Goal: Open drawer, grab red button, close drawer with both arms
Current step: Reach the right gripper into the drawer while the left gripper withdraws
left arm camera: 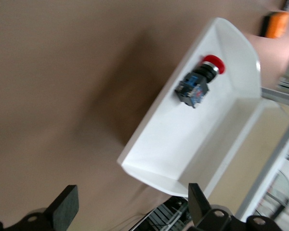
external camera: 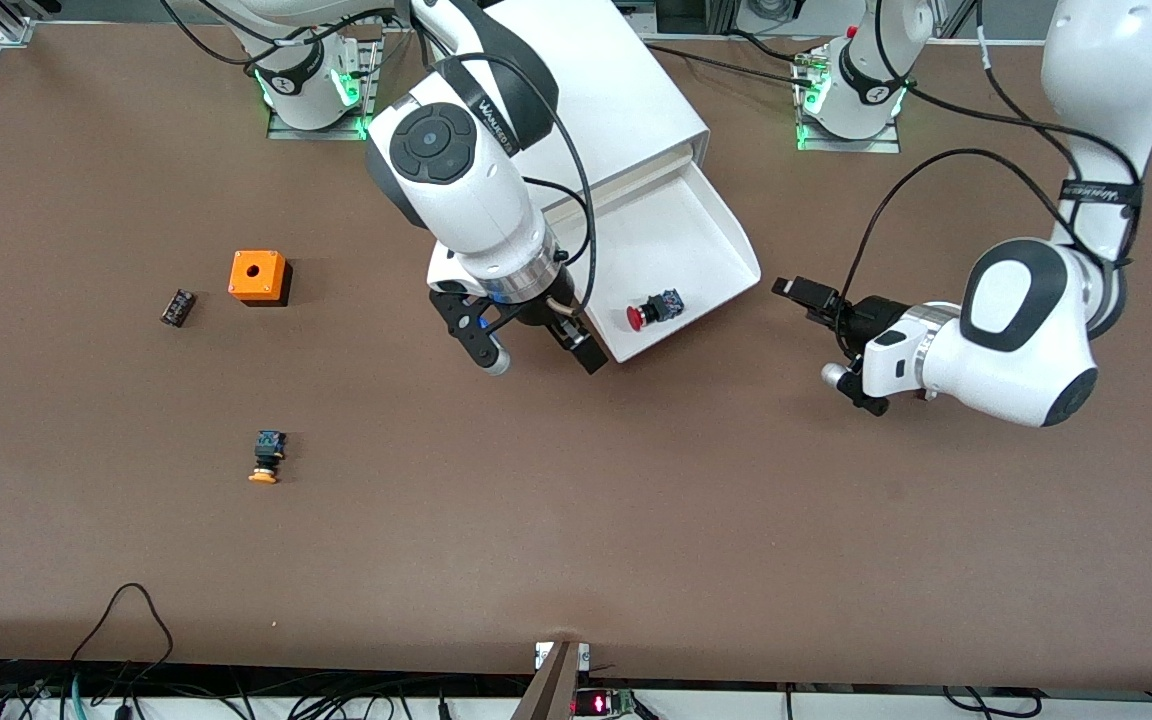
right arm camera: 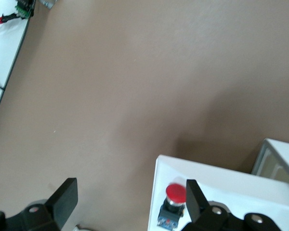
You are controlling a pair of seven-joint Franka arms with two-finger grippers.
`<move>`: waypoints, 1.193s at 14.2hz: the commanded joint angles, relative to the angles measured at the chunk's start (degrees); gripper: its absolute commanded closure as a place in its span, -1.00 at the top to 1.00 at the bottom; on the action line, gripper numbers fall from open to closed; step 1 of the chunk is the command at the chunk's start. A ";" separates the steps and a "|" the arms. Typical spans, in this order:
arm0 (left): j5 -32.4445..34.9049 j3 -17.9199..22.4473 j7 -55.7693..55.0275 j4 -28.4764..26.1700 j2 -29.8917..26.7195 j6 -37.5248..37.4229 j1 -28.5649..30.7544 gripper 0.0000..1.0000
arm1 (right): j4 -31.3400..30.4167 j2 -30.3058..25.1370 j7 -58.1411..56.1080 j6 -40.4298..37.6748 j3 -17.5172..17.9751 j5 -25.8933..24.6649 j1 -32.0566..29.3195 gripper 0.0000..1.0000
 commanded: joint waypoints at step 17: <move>34.30 0.10 -9.78 18.90 4.93 6.22 -4.62 1.00 | 1.42 9.27 10.58 6.54 0.14 0.68 9.41 0.99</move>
